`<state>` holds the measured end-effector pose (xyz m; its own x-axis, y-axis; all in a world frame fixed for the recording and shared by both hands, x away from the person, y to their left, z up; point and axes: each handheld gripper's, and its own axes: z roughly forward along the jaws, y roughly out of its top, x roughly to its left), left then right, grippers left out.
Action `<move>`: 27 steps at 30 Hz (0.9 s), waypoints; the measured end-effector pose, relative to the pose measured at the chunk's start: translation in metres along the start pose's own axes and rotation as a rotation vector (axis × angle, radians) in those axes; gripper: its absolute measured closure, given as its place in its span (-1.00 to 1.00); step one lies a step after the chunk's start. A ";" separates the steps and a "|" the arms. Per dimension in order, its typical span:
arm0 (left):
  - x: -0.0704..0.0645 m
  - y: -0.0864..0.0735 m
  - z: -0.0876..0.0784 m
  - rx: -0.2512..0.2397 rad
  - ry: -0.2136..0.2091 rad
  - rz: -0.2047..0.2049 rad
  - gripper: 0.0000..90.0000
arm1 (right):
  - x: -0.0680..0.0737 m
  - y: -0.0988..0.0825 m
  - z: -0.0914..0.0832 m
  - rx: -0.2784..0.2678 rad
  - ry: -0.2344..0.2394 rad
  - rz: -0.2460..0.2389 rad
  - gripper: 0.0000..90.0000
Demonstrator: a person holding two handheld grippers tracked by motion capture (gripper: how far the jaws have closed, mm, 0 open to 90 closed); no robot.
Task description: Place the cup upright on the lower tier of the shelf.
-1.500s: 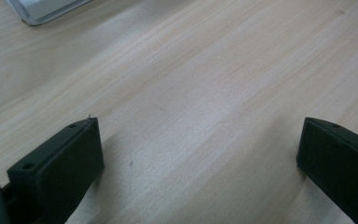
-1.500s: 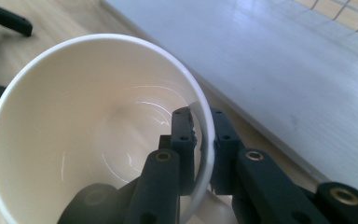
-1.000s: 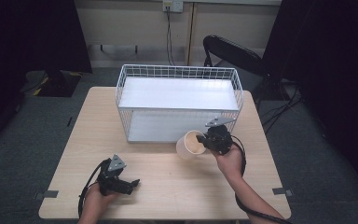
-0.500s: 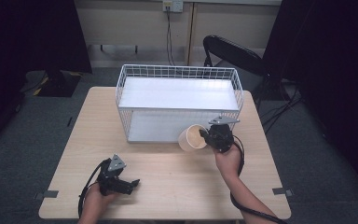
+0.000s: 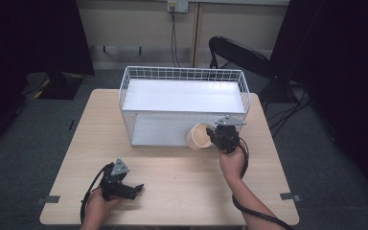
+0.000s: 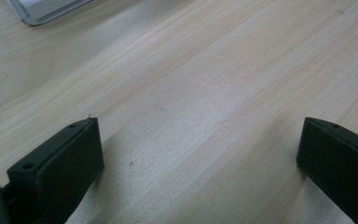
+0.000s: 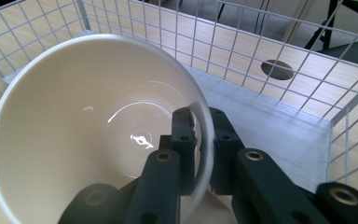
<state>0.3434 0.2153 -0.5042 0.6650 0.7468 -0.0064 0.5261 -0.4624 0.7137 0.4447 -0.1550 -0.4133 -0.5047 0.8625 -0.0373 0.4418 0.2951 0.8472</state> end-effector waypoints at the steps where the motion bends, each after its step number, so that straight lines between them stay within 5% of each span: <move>1: 0.000 0.000 0.000 0.000 0.000 0.000 -1.00 | 0.001 0.000 0.002 -0.003 -0.011 -0.004 0.86; 27: 0.000 0.000 0.000 0.000 0.001 0.000 -1.00 | 0.003 -0.001 0.030 -0.015 -0.120 -0.042 0.86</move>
<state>0.3434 0.2153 -0.5042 0.6648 0.7470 -0.0057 0.5260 -0.4627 0.7136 0.4655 -0.1404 -0.4303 -0.4297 0.8928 -0.1352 0.4107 0.3266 0.8513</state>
